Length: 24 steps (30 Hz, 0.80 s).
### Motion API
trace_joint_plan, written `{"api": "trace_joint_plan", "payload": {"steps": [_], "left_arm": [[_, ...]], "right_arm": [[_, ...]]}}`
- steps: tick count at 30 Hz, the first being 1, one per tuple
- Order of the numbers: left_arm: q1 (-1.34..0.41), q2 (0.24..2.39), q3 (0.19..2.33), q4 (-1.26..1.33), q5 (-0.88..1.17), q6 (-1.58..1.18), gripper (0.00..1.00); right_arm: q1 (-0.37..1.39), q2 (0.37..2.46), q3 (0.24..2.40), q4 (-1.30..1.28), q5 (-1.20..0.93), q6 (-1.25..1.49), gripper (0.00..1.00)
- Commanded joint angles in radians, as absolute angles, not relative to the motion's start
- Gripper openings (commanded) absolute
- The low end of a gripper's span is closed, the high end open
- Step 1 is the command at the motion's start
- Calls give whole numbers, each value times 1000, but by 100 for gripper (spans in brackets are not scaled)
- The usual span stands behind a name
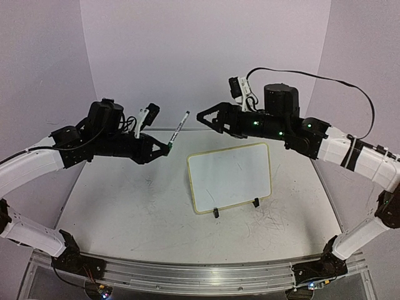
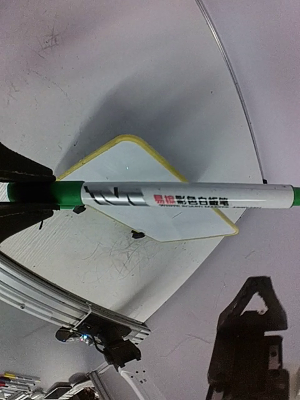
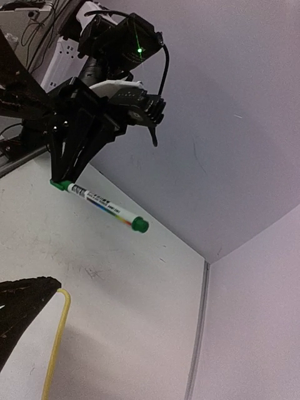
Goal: Write a sentence on the whiteboard
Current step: Pass from the left arm to the right
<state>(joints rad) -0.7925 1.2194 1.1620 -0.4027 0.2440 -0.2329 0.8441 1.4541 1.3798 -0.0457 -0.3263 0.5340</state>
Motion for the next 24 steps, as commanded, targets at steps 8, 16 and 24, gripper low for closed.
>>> {"api": "trace_joint_plan", "payload": {"steps": [8,16,24], "left_arm": [[-883,1188,1094,-327,265,-207,0],[-893,1183,1076,-323,277,-184,0],[-895,1189,1079,-317,304,-169,0]], "right_arm": [[815,1676,1512,-35,-716,625,71],[814,1713,1498,8,-781,624,54],[813,1713,1454,103,-818,656,44]]}}
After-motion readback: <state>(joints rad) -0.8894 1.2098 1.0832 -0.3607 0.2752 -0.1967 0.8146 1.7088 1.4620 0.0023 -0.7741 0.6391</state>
